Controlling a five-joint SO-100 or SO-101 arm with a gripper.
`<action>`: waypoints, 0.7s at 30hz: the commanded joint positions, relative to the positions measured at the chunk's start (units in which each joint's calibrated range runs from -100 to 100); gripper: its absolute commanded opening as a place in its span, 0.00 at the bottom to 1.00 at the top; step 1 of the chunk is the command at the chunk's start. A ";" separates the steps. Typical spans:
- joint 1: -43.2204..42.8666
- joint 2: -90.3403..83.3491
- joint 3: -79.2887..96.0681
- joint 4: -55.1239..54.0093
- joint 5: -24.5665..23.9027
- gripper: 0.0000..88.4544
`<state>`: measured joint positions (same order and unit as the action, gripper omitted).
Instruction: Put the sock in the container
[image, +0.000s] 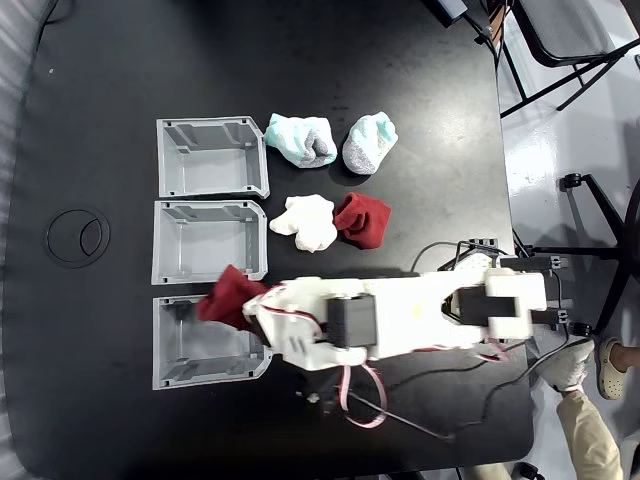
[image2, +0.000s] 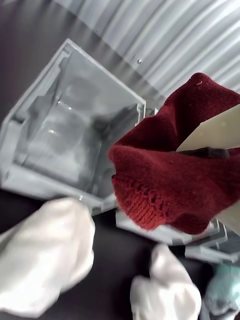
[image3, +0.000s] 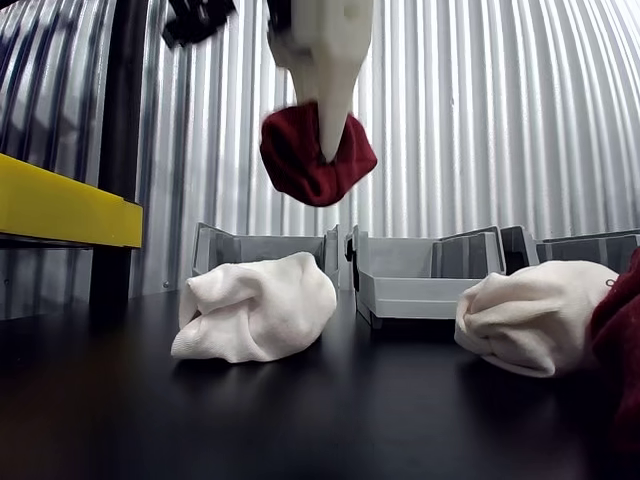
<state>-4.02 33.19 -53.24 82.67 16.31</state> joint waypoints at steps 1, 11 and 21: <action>-1.29 6.33 -16.82 -0.69 -0.20 0.02; -5.62 14.69 -27.91 -0.18 -0.20 0.02; -5.54 16.45 -27.91 -0.18 -0.20 0.03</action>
<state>-8.99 49.77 -78.11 82.67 16.31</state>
